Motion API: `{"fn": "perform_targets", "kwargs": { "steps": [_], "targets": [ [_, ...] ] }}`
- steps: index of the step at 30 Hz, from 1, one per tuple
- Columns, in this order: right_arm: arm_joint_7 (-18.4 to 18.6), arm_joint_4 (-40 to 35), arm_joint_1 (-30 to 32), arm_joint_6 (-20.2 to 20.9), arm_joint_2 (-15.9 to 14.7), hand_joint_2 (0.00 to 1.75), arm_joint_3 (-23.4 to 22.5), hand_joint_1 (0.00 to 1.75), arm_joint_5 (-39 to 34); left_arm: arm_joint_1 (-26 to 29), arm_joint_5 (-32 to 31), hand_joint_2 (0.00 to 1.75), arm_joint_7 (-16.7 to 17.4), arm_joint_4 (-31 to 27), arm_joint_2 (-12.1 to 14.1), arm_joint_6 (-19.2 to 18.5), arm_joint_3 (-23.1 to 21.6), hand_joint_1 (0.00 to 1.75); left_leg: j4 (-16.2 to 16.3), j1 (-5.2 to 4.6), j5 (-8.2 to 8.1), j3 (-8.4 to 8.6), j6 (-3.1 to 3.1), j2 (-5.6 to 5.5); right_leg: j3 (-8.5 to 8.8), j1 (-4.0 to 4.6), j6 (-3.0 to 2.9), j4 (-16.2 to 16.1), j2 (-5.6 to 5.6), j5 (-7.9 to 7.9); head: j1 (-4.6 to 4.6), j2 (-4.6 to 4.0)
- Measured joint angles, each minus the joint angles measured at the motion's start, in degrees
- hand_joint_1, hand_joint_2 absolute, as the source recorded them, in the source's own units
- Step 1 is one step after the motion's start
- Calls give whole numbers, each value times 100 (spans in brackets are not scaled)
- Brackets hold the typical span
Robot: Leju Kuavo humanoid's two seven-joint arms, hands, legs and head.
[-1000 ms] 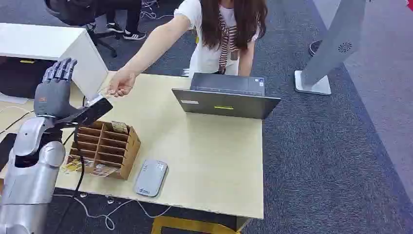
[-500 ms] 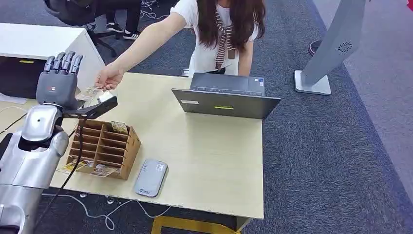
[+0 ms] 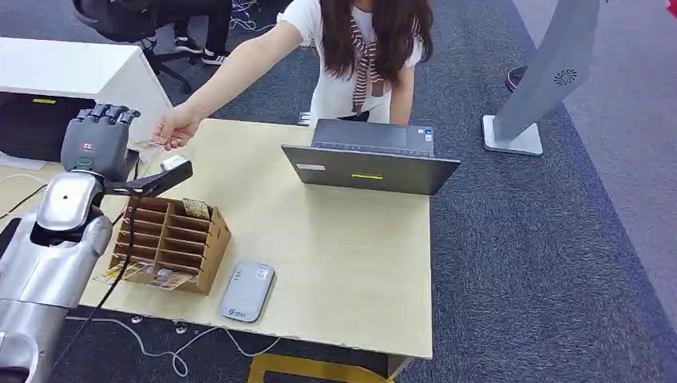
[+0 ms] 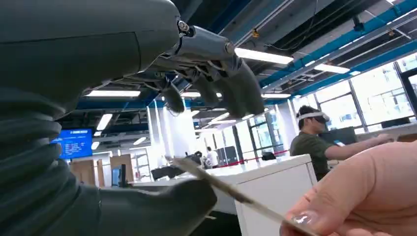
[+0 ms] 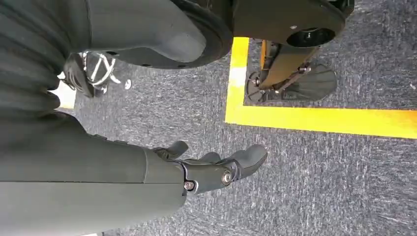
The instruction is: Pass the card to the sensor for recognition and then transmit it.
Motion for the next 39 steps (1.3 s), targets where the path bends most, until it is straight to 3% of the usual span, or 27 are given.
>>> {"fn": "perform_targets", "kwargs": {
  "steps": [12, 19, 25, 30, 37, 39],
  "targets": [
    [-39, 2, 0, 2, 0, 175, 0, 0, 15, 50, 70, 175, -63, -4, 81, 22, -2, 175, 0, 0, 0, -1, 0, 0, 1, 0, 0, 1, 0, 0, 0, 0],
    [-59, 11, 0, -7, 0, 175, 0, 0, 31, 508, 240, 175, -326, -319, 31, 405, -2, 175, 0, -1, 0, -1, 0, -1, 0, -1, 0, -1, -1, -1, 2, -2],
    [-59, 15, 0, -13, 9, 175, -2, 0, 116, 1064, 153, 175, -485, -935, -334, 861, -22, 175, 0, -2, -1, -1, 0, 0, -1, -2, 1, -3, 0, -1, 0, 0],
    [-79, 15, -3, -50, 31, 175, -2, 0, 118, 1342, -57, 175, -544, -1442, -697, 1134, -286, 175, 1, -3, -1, -2, 1, -3, 1, -2, 1, -3, -5, -1, 0, 0],
    [-85, 15, -2, -105, 48, 175, -2, 0, 118, 1467, -142, 175, -540, -1779, -973, 1110, -555, 175, 1, -1, -1, -1, 1, -3, 0, -1, 1, -3, -5, 0, 0, 0],
    [-85, 15, -3, -122, 50, 175, -17, 0, 116, 1486, -133, 175, -464, -1842, -1066, 780, -694, 175, 0, -1, -1, -1, 1, -5, 1, -1, 1, -3, -6, -1, 0, 0]
  ]
}}
